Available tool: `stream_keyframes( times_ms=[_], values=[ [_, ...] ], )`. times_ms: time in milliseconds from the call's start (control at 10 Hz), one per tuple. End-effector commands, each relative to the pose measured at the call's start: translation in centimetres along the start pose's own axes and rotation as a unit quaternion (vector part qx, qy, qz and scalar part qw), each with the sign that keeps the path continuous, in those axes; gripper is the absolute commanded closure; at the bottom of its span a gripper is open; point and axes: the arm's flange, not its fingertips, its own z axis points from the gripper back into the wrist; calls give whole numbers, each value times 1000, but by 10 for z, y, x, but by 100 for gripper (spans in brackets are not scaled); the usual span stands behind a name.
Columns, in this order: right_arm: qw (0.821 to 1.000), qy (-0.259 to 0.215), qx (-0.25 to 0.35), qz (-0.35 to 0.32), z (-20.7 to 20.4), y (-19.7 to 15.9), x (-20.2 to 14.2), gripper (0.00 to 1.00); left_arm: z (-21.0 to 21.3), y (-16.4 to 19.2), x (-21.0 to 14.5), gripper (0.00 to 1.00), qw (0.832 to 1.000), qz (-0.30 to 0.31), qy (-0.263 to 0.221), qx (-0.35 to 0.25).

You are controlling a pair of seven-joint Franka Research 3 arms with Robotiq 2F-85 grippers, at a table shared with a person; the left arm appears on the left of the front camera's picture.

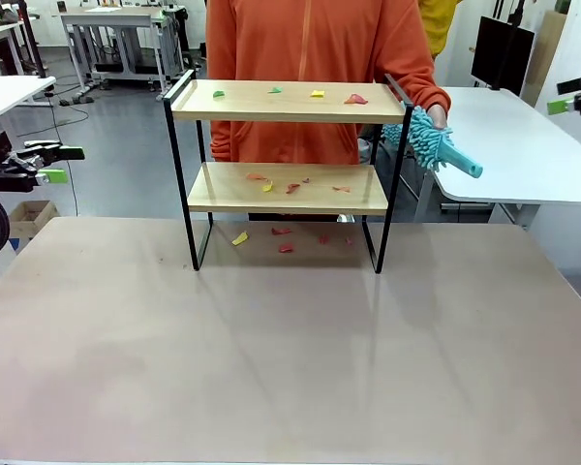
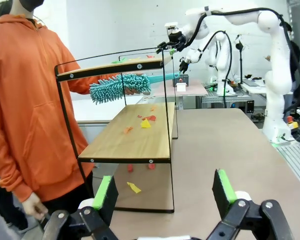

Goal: Clean the shelf.
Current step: Pick up the Duster handed by the human.

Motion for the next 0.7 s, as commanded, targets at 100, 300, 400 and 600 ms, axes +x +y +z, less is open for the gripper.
stream_keyframes(
  times_ms=[100,300,400,600],
  values=[
    [983,111,-91,-116,-44,77,23,0,0,-2,2,0,1000,-8,-4,-2],
    [965,160,-145,-151,-57,108,36,0,0,-2,2,0,1000,-8,-4,-2],
    [973,118,-139,-145,-56,110,42,0,0,-2,2,0,1000,-8,-4,-2],
    [978,124,-130,-105,-58,95,27,0,0,-2,2,0,1000,-8,-4,-2]
  ],
)
